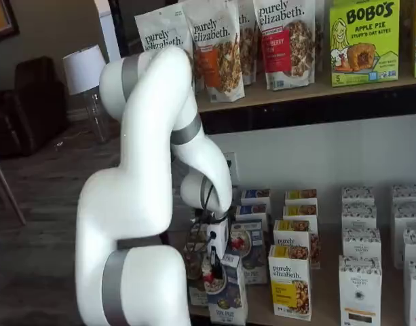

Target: Pick up the blue and white box that is on the bottom shelf, the second box from the left

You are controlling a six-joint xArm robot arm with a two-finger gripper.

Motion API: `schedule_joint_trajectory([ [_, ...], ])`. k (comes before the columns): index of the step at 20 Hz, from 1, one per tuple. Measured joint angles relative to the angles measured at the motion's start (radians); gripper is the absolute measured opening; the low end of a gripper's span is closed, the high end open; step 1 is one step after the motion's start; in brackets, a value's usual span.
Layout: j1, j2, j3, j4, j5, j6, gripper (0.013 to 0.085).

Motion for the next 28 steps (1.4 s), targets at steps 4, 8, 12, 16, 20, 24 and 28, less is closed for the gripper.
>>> schedule_joint_trajectory([
  [4,0.011,-0.081,0.088,0.009,-0.014,0.001,0.0450],
  [8,0.014,-0.157,0.157,0.035,0.004,-0.018,0.0450],
  [12,0.014,-0.230,0.217,0.029,0.022,-0.011,0.0450],
  [16,0.011,-0.304,0.273,0.011,0.034,0.005,0.0450],
  [20,0.000,-0.405,0.328,-0.019,0.062,0.028,0.0450],
  [24,-0.021,-0.516,0.366,-0.100,0.123,0.088,0.0450],
  [28,-0.044,-0.603,0.382,-0.123,0.187,0.094,0.0450],
])
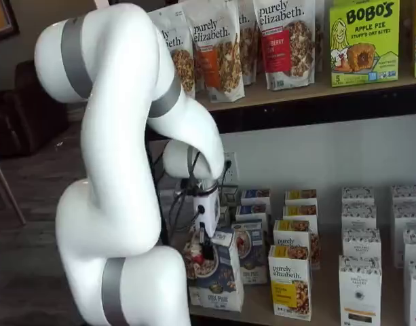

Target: Pick up the blue and white box that is on the bottom shelf, the second box from the left

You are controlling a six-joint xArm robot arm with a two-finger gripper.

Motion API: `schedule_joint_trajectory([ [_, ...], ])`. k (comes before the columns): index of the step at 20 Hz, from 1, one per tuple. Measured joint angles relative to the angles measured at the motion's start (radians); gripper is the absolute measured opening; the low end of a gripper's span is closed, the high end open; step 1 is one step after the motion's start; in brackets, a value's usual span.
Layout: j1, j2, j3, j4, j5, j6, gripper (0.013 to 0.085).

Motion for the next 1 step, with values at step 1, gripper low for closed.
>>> schedule_joint_trajectory([
  [1,-0.008,-0.023,0.001,-0.001,0.022,-0.005,0.0450],
])
